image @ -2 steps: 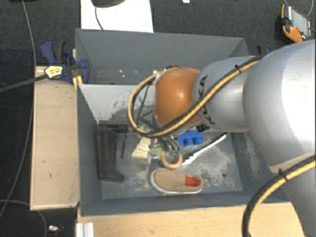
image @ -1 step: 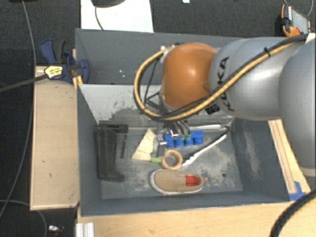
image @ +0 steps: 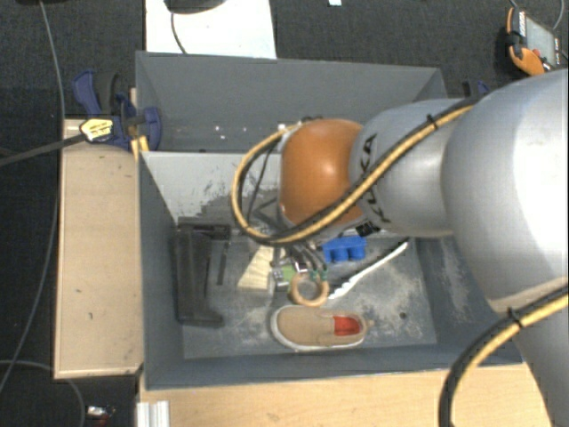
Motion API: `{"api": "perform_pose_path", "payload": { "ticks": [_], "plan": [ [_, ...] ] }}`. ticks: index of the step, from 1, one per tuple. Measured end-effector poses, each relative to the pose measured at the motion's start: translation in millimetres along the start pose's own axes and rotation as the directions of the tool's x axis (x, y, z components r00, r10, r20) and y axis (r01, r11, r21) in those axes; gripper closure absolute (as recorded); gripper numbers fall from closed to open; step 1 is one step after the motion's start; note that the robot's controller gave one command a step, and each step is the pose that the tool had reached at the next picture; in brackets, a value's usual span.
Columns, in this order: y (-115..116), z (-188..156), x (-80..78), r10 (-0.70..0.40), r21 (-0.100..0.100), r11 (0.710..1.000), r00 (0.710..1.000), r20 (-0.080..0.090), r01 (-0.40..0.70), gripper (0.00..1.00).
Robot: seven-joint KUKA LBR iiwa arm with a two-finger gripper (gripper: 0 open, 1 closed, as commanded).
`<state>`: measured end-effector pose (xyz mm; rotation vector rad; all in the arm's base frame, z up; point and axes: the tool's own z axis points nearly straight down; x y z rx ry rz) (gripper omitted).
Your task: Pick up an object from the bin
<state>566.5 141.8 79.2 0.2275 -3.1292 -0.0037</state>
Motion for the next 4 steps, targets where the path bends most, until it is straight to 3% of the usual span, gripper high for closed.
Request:
{"api": "perform_pose_path", "payload": {
  "ticks": [1,2,4],
  "plan": [
    [0,8,19.1,-0.146,0.001,0.989,0.989,0.03,0.146,0.0],
    [0,-1,-0.3,-0.005,-0.001,1.0,1.0,0.005,0.005,1.0],
    [0,-15,0.6,-0.004,-0.001,1.0,1.0,0.003,0.004,1.0]
  ]
}}
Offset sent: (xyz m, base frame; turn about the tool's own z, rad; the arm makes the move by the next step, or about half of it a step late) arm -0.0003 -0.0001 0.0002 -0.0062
